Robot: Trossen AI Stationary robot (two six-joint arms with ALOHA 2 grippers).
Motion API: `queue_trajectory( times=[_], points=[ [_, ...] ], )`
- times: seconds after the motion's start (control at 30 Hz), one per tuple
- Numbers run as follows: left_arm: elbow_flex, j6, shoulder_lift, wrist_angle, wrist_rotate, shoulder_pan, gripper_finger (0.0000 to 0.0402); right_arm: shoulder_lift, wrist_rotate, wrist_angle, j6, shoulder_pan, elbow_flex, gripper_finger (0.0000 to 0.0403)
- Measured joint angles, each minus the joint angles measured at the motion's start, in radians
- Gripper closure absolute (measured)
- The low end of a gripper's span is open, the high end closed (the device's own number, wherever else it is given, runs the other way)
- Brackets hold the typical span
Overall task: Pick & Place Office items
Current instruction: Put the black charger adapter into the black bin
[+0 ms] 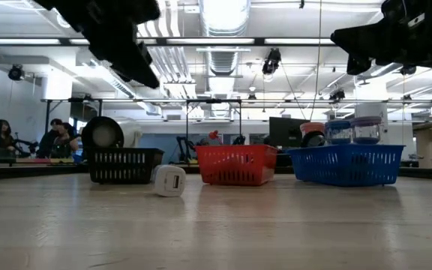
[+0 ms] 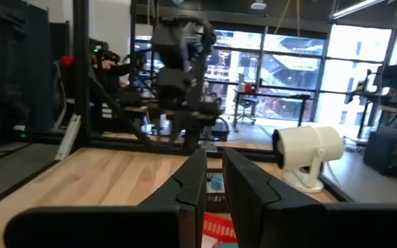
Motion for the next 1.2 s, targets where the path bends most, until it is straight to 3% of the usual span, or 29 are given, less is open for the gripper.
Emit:
queue_trajectory(
  times=[0.33, 0.6, 0.8, 1.2],
  points=[
    [0.064, -0.347, 0.261, 0.023, 0.054, -0.095, 0.0192, 0.001, 0.064, 0.000, -0.035, 0.000, 0.013, 0.0360],
    [0.135, -0.417, 0.436, 0.051, 0.010, -0.117, 0.0101, 0.001, 0.064, -0.003, -0.058, 0.000, 0.013, 0.0360],
    [0.190, -0.406, 0.515, 0.049, 0.009, -0.118, 0.0077, 0.001, 0.067, -0.006, -0.066, 0.000, 0.013, 0.0360],
    [0.191, -0.390, 0.563, 0.042, 0.006, -0.117, 0.0080, 0.003, 0.068, -0.018, -0.064, 0.000, 0.014, 0.0360]
  ],
)
